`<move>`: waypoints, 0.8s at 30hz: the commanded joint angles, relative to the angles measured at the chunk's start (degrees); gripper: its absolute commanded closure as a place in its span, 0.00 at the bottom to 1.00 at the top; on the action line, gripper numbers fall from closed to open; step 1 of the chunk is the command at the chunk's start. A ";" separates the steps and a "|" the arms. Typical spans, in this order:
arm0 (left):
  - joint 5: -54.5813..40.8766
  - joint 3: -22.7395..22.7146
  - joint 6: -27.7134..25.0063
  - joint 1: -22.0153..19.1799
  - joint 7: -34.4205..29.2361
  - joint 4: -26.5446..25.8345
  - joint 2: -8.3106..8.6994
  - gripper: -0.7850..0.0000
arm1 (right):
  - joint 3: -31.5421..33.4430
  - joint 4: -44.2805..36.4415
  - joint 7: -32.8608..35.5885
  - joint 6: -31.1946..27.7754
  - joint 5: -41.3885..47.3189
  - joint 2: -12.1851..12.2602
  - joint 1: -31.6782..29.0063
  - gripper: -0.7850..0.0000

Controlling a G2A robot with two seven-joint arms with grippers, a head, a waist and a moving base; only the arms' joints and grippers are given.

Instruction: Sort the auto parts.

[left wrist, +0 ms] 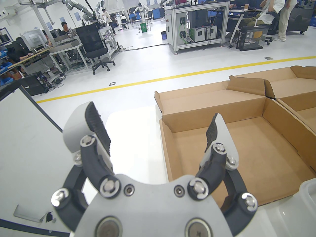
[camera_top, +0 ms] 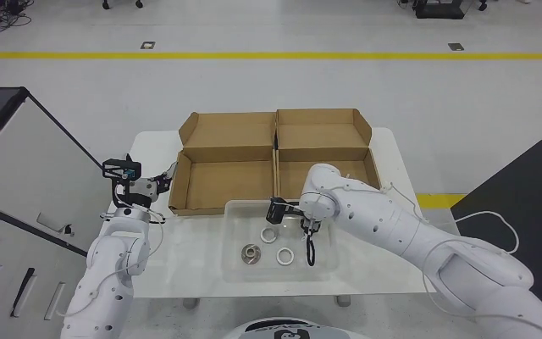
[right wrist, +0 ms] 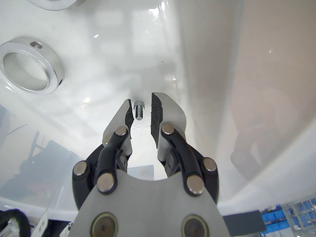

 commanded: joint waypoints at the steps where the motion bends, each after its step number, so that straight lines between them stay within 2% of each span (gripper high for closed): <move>1: 0.00 0.00 0.00 0.00 0.00 0.00 0.00 0.00 | -0.02 0.07 -0.04 -0.04 0.06 -0.01 0.01 1.00; 14: 0.00 0.00 0.00 0.00 0.00 0.00 0.00 0.00 | 2.52 -2.79 0.16 0.16 4.79 0.93 -0.04 1.00; 18: 0.00 0.00 0.00 0.00 0.00 0.00 0.00 0.00 | 5.75 -6.36 -1.40 -1.40 9.22 2.46 -0.63 1.00; 24: 0.00 0.00 0.00 0.00 0.00 0.00 0.00 0.00 | 10.91 -11.85 -5.77 -5.77 16.53 6.02 -2.73 1.00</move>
